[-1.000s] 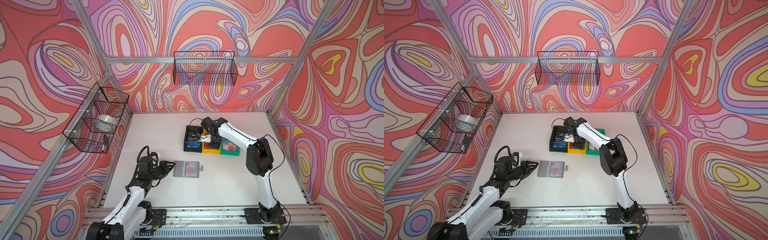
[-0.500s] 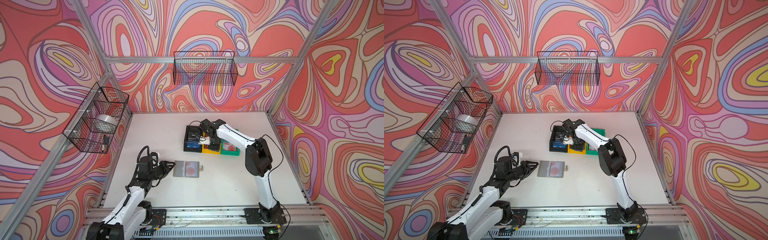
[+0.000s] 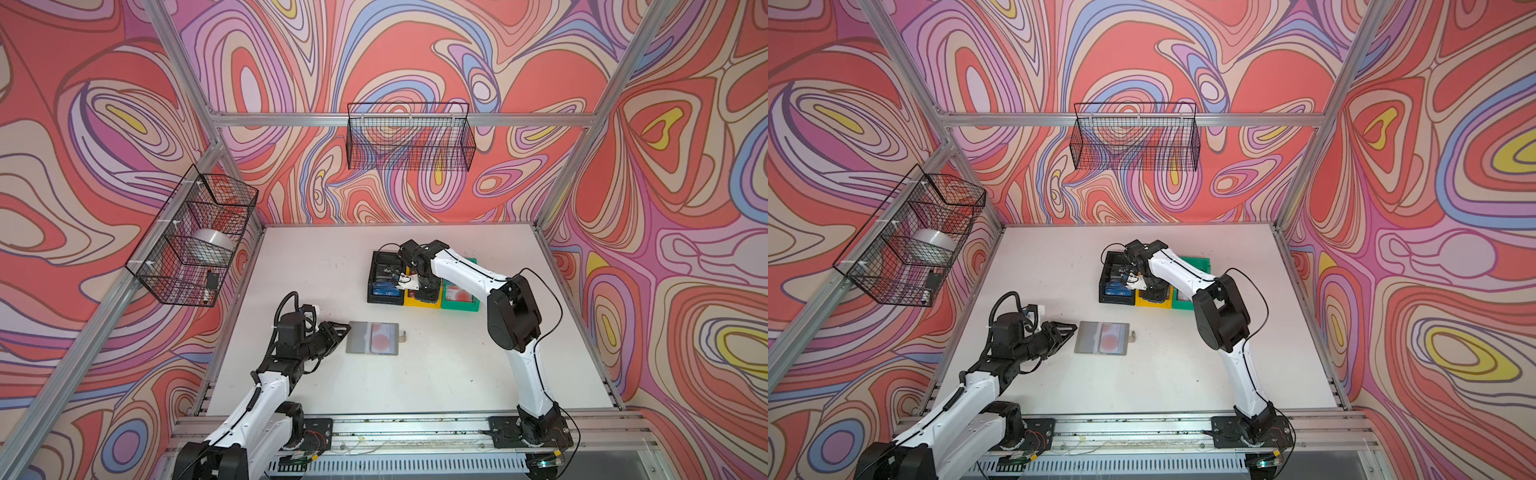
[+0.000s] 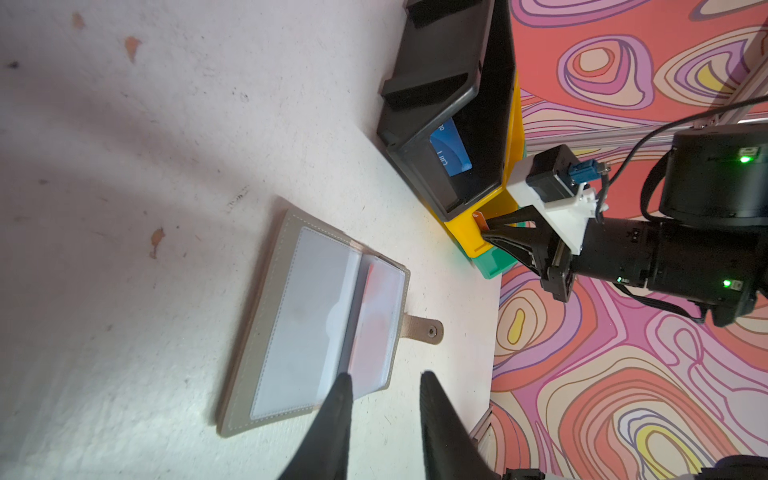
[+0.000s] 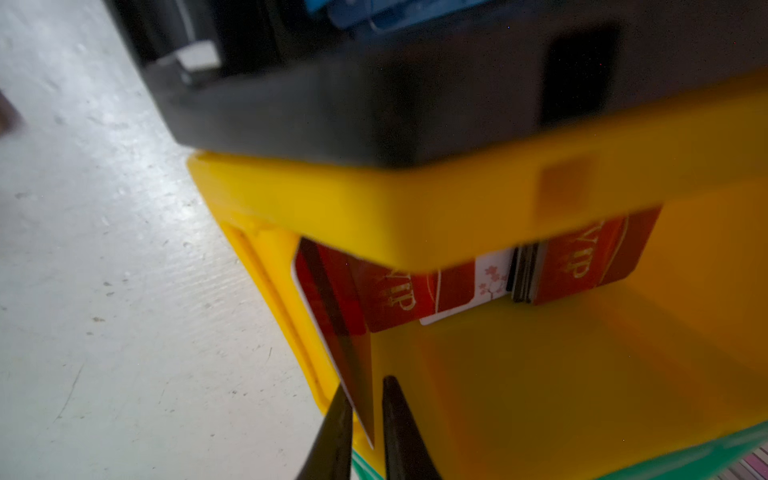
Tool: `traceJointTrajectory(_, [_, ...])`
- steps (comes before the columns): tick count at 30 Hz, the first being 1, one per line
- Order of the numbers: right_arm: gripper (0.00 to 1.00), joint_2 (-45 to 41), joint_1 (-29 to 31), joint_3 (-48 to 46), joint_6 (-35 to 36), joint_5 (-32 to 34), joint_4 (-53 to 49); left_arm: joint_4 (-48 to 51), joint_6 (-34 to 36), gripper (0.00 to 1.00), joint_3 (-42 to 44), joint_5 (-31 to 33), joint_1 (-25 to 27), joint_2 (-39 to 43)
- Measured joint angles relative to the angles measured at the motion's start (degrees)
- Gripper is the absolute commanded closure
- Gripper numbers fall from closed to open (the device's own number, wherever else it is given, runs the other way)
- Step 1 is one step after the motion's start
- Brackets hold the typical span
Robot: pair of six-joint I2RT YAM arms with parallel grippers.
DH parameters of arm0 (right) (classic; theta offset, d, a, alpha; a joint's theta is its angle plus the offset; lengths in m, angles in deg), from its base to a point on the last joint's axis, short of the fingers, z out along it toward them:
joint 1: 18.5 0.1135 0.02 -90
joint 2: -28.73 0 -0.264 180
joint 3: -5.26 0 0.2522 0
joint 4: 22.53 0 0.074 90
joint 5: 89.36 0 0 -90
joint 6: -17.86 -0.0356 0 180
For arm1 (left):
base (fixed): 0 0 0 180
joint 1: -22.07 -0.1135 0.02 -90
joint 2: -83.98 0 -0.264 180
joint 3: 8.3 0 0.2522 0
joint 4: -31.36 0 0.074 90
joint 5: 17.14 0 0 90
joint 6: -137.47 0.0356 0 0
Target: Take the credit cards out of the card holder
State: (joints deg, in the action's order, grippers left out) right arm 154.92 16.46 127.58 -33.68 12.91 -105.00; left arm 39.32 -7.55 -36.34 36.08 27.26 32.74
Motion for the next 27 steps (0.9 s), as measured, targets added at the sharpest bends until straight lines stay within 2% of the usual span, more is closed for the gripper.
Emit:
traceJointTrajectory(18, [0.71, 1.22, -0.17, 3.02, -0.44, 3.26, 5.57, 0.00, 0.00, 0.69, 0.02, 0.24, 0.00, 0.00])
traceJointTrajectory(24, [0.73, 1.22, -0.66, 4.09, -1.70, 4.59, 7.69, 0.02, 0.13, 0.69, 0.02, 0.66, 0.00, 0.00])
traceJointTrajectory(27, [0.77, 1.09, -0.79, 4.13, -4.61, 2.45, 7.80, 0.11, 0.90, 0.69, 0.04, 1.31, 0.00, -0.59])
